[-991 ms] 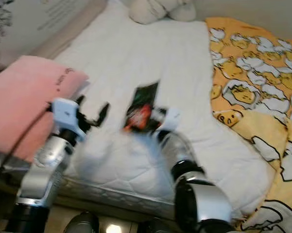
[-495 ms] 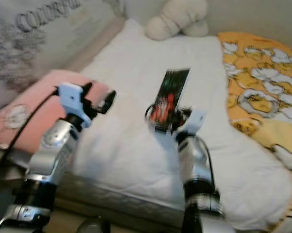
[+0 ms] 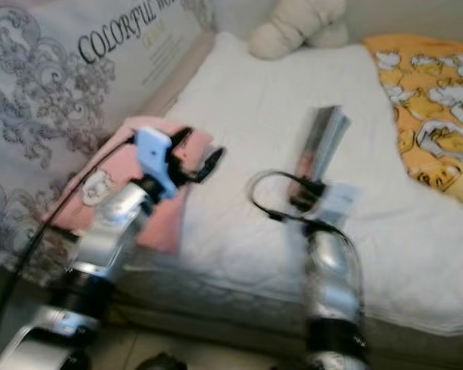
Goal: Clean up the room
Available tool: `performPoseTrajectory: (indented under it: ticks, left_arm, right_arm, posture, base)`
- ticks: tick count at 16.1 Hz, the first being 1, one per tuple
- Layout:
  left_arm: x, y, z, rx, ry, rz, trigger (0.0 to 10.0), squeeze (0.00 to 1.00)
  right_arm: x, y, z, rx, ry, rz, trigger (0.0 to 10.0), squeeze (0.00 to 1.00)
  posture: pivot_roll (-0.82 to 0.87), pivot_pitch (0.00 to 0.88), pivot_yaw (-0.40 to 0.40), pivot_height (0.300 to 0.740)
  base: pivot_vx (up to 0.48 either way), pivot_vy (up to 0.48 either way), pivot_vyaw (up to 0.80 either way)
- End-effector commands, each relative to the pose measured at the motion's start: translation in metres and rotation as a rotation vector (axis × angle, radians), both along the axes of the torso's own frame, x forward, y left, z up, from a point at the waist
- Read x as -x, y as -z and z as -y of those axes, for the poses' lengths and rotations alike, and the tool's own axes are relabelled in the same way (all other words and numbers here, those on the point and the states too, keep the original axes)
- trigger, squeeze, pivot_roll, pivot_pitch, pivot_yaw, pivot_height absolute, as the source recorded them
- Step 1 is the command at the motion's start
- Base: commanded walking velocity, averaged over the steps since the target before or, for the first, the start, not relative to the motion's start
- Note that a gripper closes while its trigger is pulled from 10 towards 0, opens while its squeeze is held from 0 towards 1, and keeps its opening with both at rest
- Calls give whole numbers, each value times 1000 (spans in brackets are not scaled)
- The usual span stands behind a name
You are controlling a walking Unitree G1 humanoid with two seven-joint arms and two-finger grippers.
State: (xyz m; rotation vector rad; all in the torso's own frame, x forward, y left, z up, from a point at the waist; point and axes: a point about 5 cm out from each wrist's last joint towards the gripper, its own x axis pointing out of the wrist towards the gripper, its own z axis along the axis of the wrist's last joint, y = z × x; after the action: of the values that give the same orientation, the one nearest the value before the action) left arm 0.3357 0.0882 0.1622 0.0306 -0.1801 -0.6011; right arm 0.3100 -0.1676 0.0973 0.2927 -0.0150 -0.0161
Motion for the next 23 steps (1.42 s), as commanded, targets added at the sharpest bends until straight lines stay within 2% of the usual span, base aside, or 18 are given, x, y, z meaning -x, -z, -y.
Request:
performPoseTrajectory:
  ticks: [1, 2, 3, 5, 6, 7, 8, 9, 11, 13, 15, 20, 23]
  left_arm:
    - [-2, -2, 5, 2, 1, 2, 10000, 0]
    - [-5, -2, 3, 16, -39, -12, 10000, 0]
    - [-5, 1, -2, 30, -75, -25, 10000, 0]
    - [7, 15, -18, 106, -140, -99, 10000, 0]
    - [17, 23, -28, 112, -180, -128, 10000, 0]
    - [22, 27, -31, 116, -183, -139, 10000, 0]
    - [40, 52, -31, 11, -155, -155, 10000, 0]
    - [40, 56, -29, -12, -147, -156, 10000, 0]
    - [25, 52, -16, -4, -108, -145, 10000, 0]
    - [17, 33, -8, -8, -64, -82, 10000, 0]
    - [13, 21, -3, -4, -32, -35, 10000, 0]
    - [6, 19, -4, 11, -36, -44, 10000, 0]
    - [0, 21, -15, 57, -96, -85, 10000, 0]
  right_arm:
    - [-10, -22, 0, 19, -22, 78, 0, 0]
    - [-13, -30, 7, 18, -10, 88, 0, 0]
    - [-9, -29, 11, 22, 4, 86, 0, 0]
    - [18, -17, 20, 30, 59, 57, 0, 0]
    - [37, -10, 22, 70, 46, 27, 0, 0]
    - [45, -7, 24, 93, 39, 16, 0, 0]
    - [67, 9, 33, 160, 19, -46, 0, 0]
    - [69, 12, 35, 172, 18, -57, 0, 0]
    - [61, 15, 31, 121, 30, -55, 0, 0]
    - [50, 2, 21, 84, 8, -10, 0, 0]
    - [41, -6, 22, 65, 25, 15, 0, 0]
    - [34, -1, 18, 53, 26, 4, 0, 0]
    - [27, 0, 10, 53, -16, -1, 0, 0]
  posture:
    - [-14, 0, 55, 736]
    - [-7, 0, 47, 736]
    - [-2, 0, 42, 736]
    - [7, 0, 31, 736]
    - [5, 0, 18, 736]
    - [-4, 0, 8, 736]
    - [-20, 0, -19, 736]
    - [-22, 0, -21, 736]
    - [-44, 0, -6, 736]
    - [-54, 0, 14, 736]
    - [-50, 0, 24, 736]
    - [-40, 0, 33, 736]
    - [-25, 0, 29, 736]
  base:
    - [0, 0, 0]
    - [0, 0, 0]
    - [0, 0, 0]
    - [0, 0, 0]
    - [0, 0, 0]
    - [0, 0, 0]
    - [0, 0, 0]
    - [0, 0, 0]
    - [0, 0, 0]
    - [441, 0, 0]
    - [446, 0, 0]
    - [450, 0, 0]
    - [427, 84, 0]
